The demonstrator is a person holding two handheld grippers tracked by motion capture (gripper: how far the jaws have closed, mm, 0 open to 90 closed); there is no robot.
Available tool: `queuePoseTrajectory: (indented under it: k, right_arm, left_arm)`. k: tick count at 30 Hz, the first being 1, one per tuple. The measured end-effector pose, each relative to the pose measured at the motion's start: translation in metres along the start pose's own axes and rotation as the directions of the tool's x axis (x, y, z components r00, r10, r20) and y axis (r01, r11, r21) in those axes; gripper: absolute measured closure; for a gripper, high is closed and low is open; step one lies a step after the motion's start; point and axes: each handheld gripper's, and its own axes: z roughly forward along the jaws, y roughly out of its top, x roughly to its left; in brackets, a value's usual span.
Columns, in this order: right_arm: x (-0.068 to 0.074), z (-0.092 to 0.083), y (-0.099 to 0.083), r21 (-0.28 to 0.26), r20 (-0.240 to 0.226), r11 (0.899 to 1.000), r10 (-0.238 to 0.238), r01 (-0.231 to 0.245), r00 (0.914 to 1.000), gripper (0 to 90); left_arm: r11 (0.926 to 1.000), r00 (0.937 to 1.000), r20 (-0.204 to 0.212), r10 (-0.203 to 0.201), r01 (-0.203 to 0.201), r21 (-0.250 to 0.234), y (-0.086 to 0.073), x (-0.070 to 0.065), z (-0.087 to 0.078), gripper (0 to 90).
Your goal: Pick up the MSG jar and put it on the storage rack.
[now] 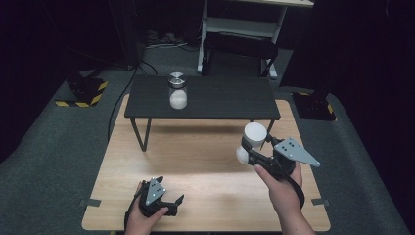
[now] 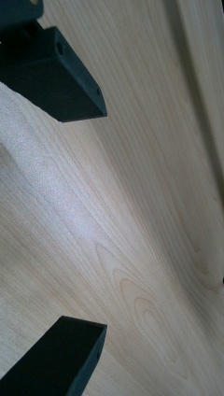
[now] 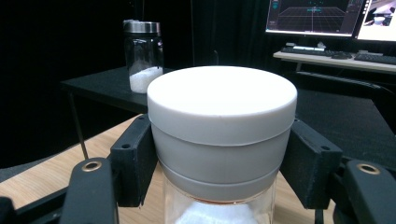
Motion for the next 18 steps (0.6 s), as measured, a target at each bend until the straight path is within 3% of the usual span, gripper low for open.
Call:
queuePoseTrajectory:
  k: [18]
  right_arm:
    - [-0.011,0.011,0.024,0.011,0.024,0.999,0.049,-0.049,0.9985,34.4]
  left_arm:
    - [1.0,1.0,0.003,-0.006,0.006,0.0,0.0,0.001,0.0,0.6]
